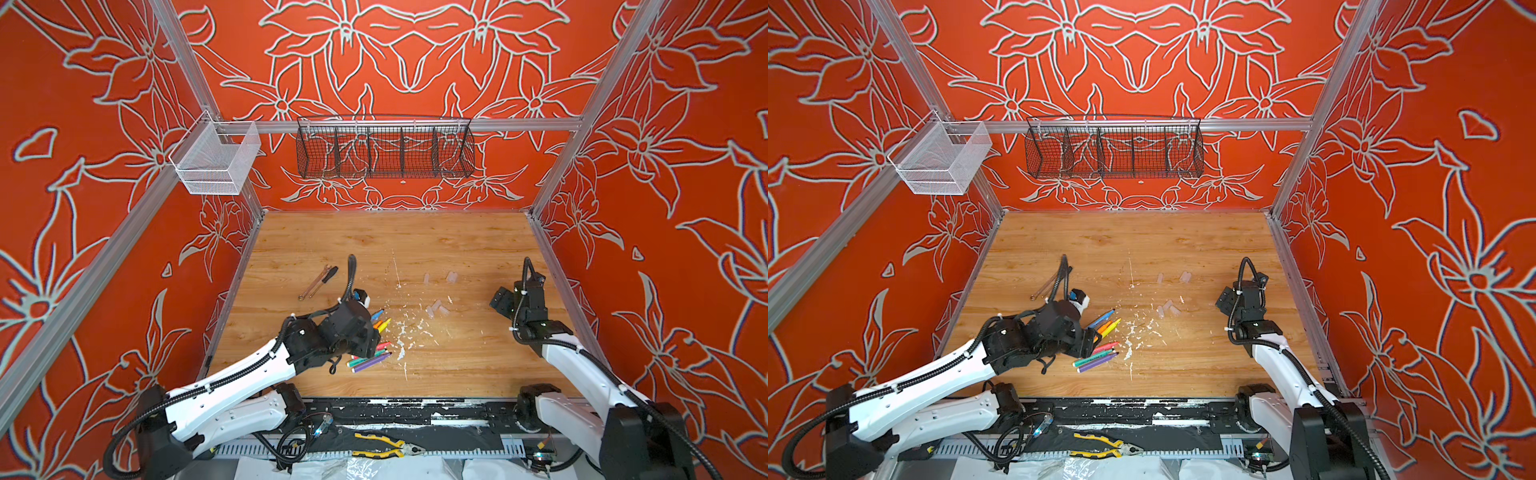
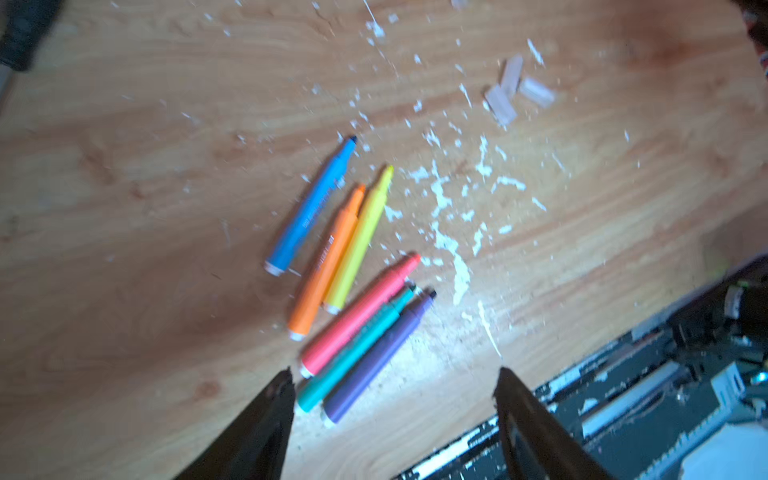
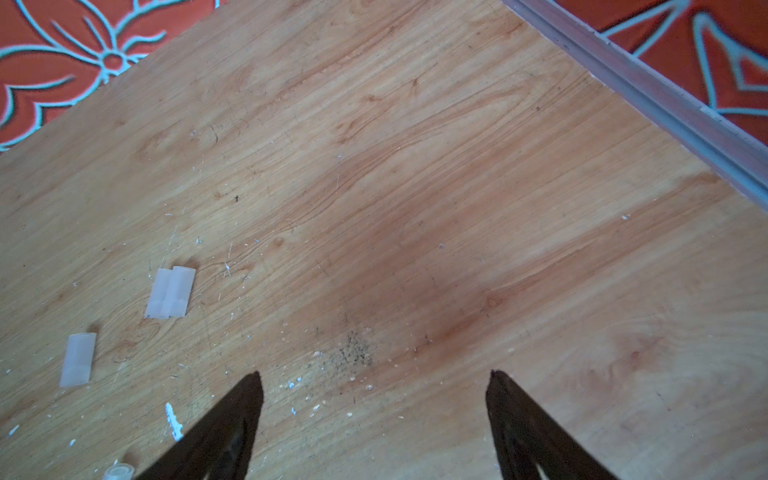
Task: Insert the pens into the pen caps
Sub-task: 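Reach the left gripper down over the pens and grasp the purple highlighter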
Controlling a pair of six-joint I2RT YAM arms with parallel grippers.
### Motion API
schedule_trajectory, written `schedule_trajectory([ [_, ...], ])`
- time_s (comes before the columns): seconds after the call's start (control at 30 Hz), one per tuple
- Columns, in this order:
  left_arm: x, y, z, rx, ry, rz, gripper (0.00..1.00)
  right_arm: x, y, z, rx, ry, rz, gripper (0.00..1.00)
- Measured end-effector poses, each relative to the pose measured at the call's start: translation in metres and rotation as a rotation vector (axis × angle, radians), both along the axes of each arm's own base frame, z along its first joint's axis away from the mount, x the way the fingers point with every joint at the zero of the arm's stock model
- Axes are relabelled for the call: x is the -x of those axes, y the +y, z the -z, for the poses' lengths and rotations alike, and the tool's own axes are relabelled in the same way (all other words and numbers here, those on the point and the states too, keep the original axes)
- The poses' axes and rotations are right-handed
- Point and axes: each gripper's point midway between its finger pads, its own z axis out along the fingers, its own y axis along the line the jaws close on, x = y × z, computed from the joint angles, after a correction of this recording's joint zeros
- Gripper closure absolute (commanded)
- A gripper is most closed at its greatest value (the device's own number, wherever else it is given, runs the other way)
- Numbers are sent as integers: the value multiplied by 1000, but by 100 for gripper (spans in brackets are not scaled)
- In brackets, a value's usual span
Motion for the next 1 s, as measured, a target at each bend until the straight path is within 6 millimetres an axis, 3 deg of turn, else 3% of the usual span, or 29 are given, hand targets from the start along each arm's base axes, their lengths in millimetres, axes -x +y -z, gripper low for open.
schedule_trajectory([
  [0.17,22,-13,33,-133,73,72,31,-1,1,-3,-1,-12,-2,14],
  [0.37,31,-10,69,-285,155,78,32,-4,1,-8,-3,-37,-2,13],
  [0.53,28,-7,76,-337,162,46,31,-4,1,-8,-4,-38,-3,14],
  [0.73,28,-5,87,-388,188,33,40,-4,1,-9,-4,-39,-3,14],
  [1.0,30,-5,90,-393,201,33,42,-4,1,-9,-4,-40,-3,14],
])
